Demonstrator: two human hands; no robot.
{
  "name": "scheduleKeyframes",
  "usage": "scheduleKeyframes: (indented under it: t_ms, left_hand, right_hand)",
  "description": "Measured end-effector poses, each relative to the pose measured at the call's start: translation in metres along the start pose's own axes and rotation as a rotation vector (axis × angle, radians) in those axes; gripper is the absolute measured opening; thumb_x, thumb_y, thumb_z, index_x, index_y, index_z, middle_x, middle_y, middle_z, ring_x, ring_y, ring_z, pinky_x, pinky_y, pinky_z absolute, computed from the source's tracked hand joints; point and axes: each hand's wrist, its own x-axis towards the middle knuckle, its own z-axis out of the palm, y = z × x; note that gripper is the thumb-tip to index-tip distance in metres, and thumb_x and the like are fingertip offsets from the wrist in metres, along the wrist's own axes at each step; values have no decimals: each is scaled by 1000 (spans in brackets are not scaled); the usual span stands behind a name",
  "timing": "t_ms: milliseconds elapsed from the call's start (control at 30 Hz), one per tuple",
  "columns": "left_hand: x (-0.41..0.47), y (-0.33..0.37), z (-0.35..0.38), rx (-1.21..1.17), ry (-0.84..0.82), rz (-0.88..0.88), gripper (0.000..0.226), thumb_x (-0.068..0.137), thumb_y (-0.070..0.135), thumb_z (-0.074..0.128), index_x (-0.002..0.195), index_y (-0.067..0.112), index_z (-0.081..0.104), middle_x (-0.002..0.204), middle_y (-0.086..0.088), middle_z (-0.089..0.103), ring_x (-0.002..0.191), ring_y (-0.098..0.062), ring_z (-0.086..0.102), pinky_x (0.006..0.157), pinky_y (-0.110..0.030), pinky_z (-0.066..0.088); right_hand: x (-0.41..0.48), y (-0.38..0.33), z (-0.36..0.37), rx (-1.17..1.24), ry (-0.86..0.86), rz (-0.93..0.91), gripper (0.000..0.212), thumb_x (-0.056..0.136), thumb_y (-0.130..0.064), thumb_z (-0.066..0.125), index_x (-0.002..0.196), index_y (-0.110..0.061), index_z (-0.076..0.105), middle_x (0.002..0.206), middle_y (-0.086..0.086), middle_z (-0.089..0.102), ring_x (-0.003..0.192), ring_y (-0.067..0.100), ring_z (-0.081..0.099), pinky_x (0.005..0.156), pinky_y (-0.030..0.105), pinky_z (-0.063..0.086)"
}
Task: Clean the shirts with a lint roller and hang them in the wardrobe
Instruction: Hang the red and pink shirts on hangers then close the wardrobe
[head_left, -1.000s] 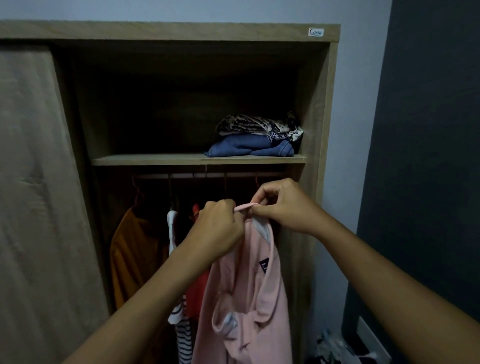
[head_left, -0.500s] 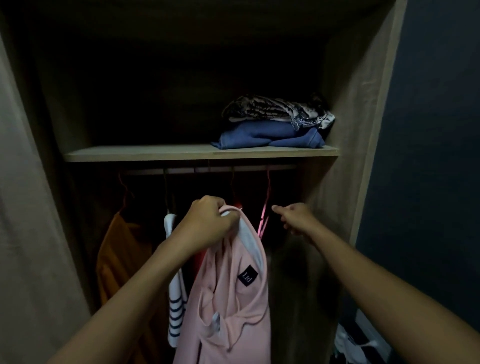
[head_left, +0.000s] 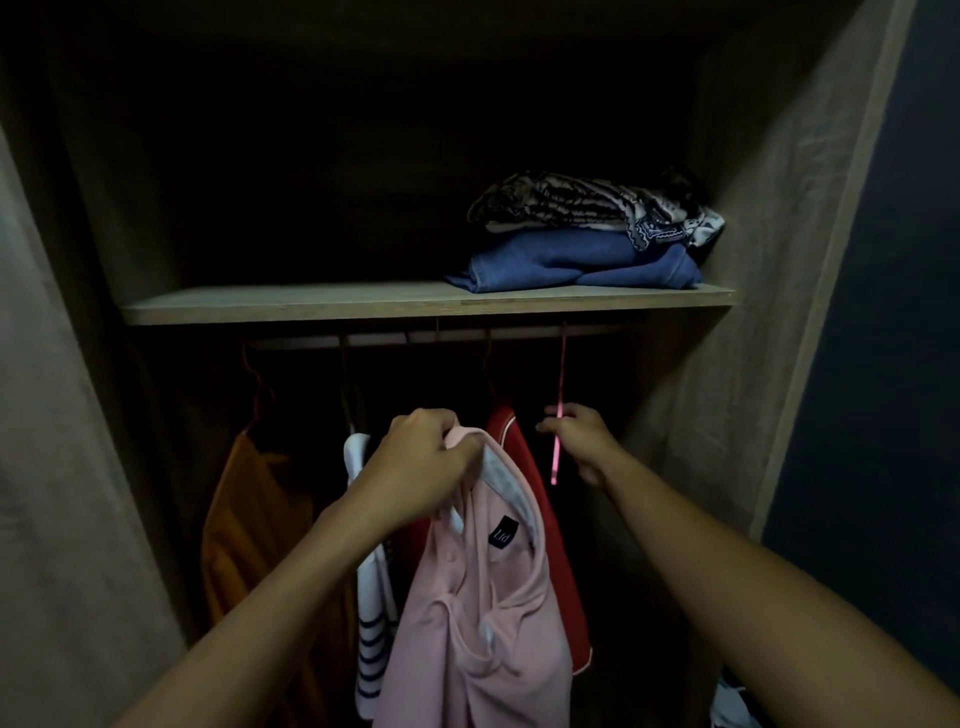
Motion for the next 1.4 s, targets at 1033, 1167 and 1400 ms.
scheduleKeyframes:
  t_ms: [1033, 1167, 1400]
  left_hand:
    - [-109, 147, 40, 167, 244, -7, 36, 93, 31, 58, 62, 15, 48, 69, -8, 56, 84, -38, 58, 67, -36, 34]
    - [-117, 164, 36, 147, 230, -4, 36, 93, 29, 58, 61, 14, 49, 64, -2, 55, 74, -29, 56, 62, -34, 33]
    - [-121, 204, 34, 16, 156, 40, 38, 94, 25, 61, 59, 12, 53, 58, 0, 53, 53, -10, 55, 45, -26, 40]
  right_hand:
    - [-312, 53, -184, 195, 2, -306, 16, 87, -25, 73, 98, -14, 72, 57, -9, 60, 51, 6, 55, 49, 15, 41]
    - [-332, 6, -202, 559, -63, -300, 40, 96, -41, 53, 89, -7, 72, 52, -1, 31, 40, 9, 26, 39, 21, 19]
    - [-367, -78, -210, 865, -131, -609, 37, 88, -44, 53, 71, -13, 64, 48, -2, 38, 35, 8, 33, 36, 18, 28]
